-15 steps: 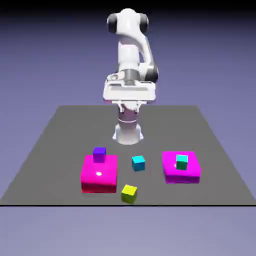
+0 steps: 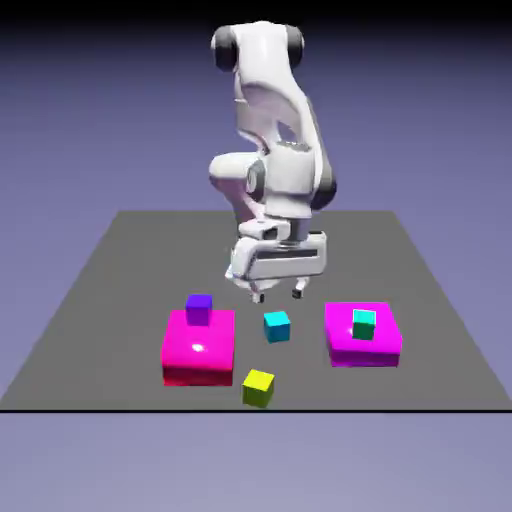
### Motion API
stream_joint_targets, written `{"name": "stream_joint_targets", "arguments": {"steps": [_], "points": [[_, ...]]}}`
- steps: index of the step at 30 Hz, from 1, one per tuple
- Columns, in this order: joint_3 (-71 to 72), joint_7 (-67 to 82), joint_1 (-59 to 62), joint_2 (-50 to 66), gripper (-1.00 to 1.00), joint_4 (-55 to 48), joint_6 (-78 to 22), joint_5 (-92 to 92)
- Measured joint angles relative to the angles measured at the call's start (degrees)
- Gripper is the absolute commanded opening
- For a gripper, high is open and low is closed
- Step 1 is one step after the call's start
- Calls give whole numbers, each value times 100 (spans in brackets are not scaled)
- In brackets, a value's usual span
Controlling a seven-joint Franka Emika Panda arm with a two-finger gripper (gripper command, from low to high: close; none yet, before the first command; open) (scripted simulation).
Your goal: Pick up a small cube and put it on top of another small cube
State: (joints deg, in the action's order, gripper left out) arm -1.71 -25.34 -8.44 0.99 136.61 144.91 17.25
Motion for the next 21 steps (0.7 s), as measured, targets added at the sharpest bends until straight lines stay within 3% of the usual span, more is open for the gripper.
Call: {"name": "stream_joint_targets", "arguments": {"steps": [14,18,19,21], "points": [[-145,1450,-630,2851,0,-2066,-2465,1461],[-324,1214,-499,3450,0,-1938,-1719,1749],[-328,1208,-495,3465,-100,-1935,-1701,1756],[-328,1213,-495,3465,-100,-1935,-1702,1749]]}}
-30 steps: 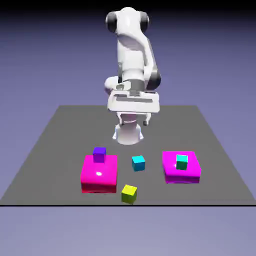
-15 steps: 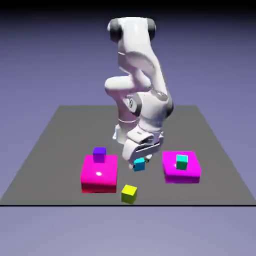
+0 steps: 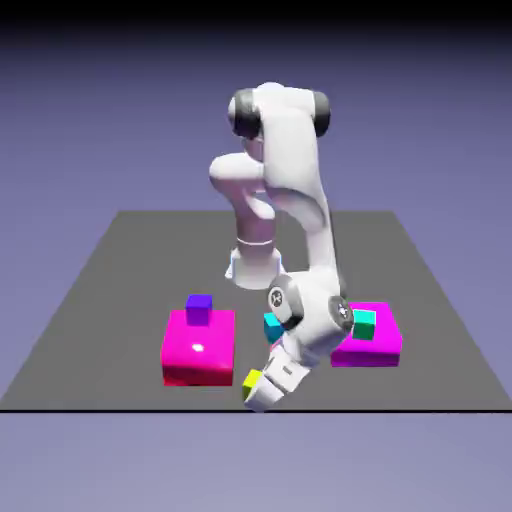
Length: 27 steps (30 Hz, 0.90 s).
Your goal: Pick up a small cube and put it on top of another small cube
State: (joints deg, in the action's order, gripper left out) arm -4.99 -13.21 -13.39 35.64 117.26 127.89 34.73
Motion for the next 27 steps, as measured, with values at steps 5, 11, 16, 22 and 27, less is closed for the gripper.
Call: {"name": "stream_joint_targets", "arguments": {"steps": [5,11,16,22,27], "points": [[287,6,-146,-967,-100,269,-816,-494],[609,-742,-178,-2065,-100,1515,-969,-1086],[877,-1365,-212,-2981,-100,2553,-1096,-1578],[999,-1822,-332,-3388,-100,3292,-927,-1779],[837,-2084,-125,-2828,100,3629,-53,-1394]]}}
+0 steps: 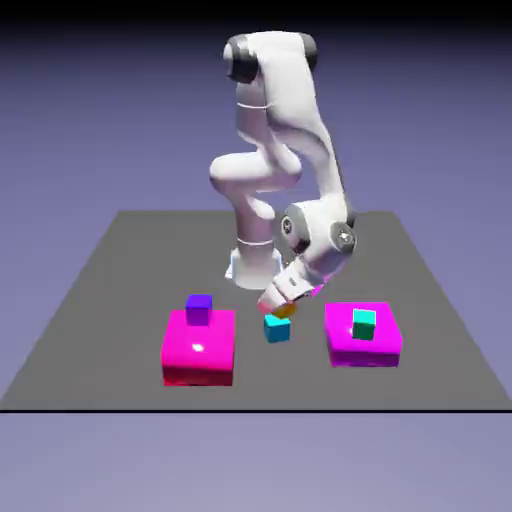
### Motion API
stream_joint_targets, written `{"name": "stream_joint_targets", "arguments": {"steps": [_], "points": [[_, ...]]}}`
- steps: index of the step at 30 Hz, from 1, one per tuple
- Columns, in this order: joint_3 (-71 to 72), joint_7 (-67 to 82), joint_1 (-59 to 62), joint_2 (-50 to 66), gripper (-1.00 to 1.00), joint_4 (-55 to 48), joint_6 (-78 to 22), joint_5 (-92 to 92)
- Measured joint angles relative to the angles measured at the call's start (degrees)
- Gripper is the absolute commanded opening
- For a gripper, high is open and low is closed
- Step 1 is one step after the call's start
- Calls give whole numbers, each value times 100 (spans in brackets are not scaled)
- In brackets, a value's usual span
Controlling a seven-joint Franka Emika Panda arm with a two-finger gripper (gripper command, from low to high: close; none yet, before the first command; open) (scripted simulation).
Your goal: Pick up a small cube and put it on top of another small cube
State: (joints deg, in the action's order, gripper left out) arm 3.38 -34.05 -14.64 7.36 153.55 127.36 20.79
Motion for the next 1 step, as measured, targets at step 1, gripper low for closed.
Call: {"name": "stream_joint_targets", "arguments": {"steps": [1], "points": [[0,0,0,0,100,0,0,0]]}}
